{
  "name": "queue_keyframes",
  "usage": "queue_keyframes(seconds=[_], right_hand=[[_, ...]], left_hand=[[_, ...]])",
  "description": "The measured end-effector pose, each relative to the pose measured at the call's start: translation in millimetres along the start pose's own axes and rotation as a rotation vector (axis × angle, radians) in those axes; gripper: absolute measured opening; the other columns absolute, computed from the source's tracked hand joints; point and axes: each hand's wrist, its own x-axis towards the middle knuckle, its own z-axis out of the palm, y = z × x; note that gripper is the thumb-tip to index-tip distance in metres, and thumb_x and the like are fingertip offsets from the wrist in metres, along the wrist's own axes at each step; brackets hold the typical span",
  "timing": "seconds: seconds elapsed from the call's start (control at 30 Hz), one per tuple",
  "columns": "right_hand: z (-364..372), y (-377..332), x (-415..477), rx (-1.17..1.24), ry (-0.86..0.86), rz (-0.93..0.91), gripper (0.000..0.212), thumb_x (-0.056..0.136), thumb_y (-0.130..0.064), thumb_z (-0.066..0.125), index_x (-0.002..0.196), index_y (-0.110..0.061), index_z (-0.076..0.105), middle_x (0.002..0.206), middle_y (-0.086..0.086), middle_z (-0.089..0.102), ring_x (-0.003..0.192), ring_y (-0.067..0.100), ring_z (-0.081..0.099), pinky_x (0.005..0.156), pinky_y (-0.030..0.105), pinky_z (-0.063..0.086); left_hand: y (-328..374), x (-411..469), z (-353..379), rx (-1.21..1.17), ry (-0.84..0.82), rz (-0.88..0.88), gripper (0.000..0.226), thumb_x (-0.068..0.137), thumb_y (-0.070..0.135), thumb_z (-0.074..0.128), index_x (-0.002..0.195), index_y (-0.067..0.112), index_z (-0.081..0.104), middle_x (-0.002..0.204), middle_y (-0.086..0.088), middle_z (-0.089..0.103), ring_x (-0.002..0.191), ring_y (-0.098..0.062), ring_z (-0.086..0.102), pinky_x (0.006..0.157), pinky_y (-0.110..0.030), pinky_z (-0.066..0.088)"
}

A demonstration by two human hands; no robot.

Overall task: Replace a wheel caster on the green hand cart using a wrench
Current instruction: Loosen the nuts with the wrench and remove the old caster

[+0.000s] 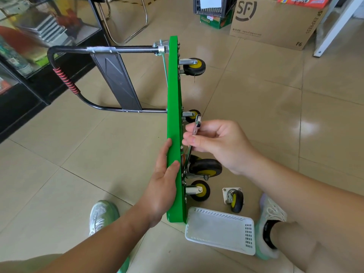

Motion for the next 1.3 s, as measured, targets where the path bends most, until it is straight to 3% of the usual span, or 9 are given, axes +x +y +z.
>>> queue_keyframes(seconds=[0.23, 0.43, 0.53, 0.77, 0.83, 1.03, 1.17, 1.3], right_hand=[[10.9, 6.3, 7.6, 0.01, -0.059, 0.075, 0.022, 0.087, 0.002, 0.071, 0.097, -0.017, 0.073, 0.088, -0.001, 0.078, 0.089, 0.011, 0.074, 0.074, 0.021, 0.058], [11.4, 3.3, -16.0, -0.018, -0.123, -0.019, 0.027, 0.085, 0.01, 0.07, 0.095, -0.015, 0.075, 0.094, -0.003, 0.078, 0.093, 0.007, 0.072, 0.085, 0.019, 0.055], [13.5, 7.8, -45.8, -0.05, -0.183, -0.016, 0.031, 0.08, 0.014, 0.074, 0.092, -0.014, 0.078, 0.094, -0.001, 0.079, 0.09, 0.007, 0.072, 0.085, 0.02, 0.055], [19.7, 28.5, -84.2, -0.15, -0.132, -0.138, 0.038, 0.076, 0.008, 0.077, 0.09, -0.027, 0.08, 0.104, -0.006, 0.078, 0.107, 0.013, 0.071, 0.095, 0.027, 0.055], [20.8, 29.5, -85.7, -0.136, -0.089, -0.206, 0.03, 0.075, 0.001, 0.079, 0.091, -0.024, 0.079, 0.102, -0.004, 0.078, 0.105, 0.016, 0.073, 0.095, 0.031, 0.056], [10.1, -0.7, -63.0, 0.013, -0.018, -0.237, 0.027, 0.078, 0.012, 0.074, 0.094, -0.009, 0.077, 0.097, 0.003, 0.078, 0.094, 0.014, 0.074, 0.089, 0.023, 0.056], [0.5, -8.0, -32.0, 0.065, 0.022, -0.159, 0.029, 0.079, 0.012, 0.072, 0.095, -0.011, 0.075, 0.1, 0.009, 0.078, 0.098, 0.023, 0.074, 0.085, 0.025, 0.058], [0.7, -4.5, -9.5, 0.074, 0.007, -0.046, 0.029, 0.081, 0.012, 0.071, 0.099, -0.01, 0.074, 0.096, 0.006, 0.078, 0.096, 0.019, 0.074, 0.081, 0.023, 0.058]], left_hand=[[0.4, 0.5, -0.8, 0.017, -0.007, 0.002, 0.055, 0.092, 0.049, 0.04, 0.135, 0.079, 0.026, 0.156, 0.008, 0.045, 0.141, -0.024, 0.048, 0.119, -0.052, 0.038], [0.8, -0.3, 0.0, 0.004, -0.008, 0.01, 0.048, 0.107, 0.04, 0.042, 0.141, 0.072, 0.027, 0.152, 0.01, 0.051, 0.14, -0.019, 0.05, 0.119, -0.05, 0.037], [2.7, -1.9, -1.3, -0.03, -0.031, -0.01, 0.048, 0.1, 0.046, 0.045, 0.138, 0.073, 0.03, 0.139, 0.015, 0.063, 0.131, -0.012, 0.058, 0.117, -0.045, 0.04], [0.0, -1.7, -1.9, -0.042, -0.034, -0.006, 0.051, 0.106, 0.034, 0.041, 0.14, 0.07, 0.031, 0.148, 0.011, 0.056, 0.136, -0.016, 0.054, 0.12, -0.046, 0.036], [0.5, -1.7, -1.5, -0.038, -0.023, -0.004, 0.052, 0.102, 0.037, 0.042, 0.142, 0.069, 0.031, 0.148, 0.011, 0.055, 0.136, -0.016, 0.054, 0.12, -0.046, 0.036], [3.1, -1.2, 0.9, -0.025, 0.001, -0.023, 0.05, 0.11, 0.034, 0.042, 0.136, 0.075, 0.031, 0.146, 0.01, 0.057, 0.132, -0.018, 0.057, 0.117, -0.049, 0.041], [1.5, -0.9, 0.2, -0.004, -0.001, -0.012, 0.054, 0.111, 0.028, 0.037, 0.137, 0.075, 0.03, 0.151, 0.013, 0.05, 0.134, -0.021, 0.055, 0.117, -0.05, 0.04], [0.8, -0.3, 0.1, -0.006, -0.008, -0.011, 0.055, 0.111, 0.029, 0.037, 0.139, 0.075, 0.028, 0.153, 0.017, 0.046, 0.138, -0.019, 0.051, 0.119, -0.05, 0.037]])
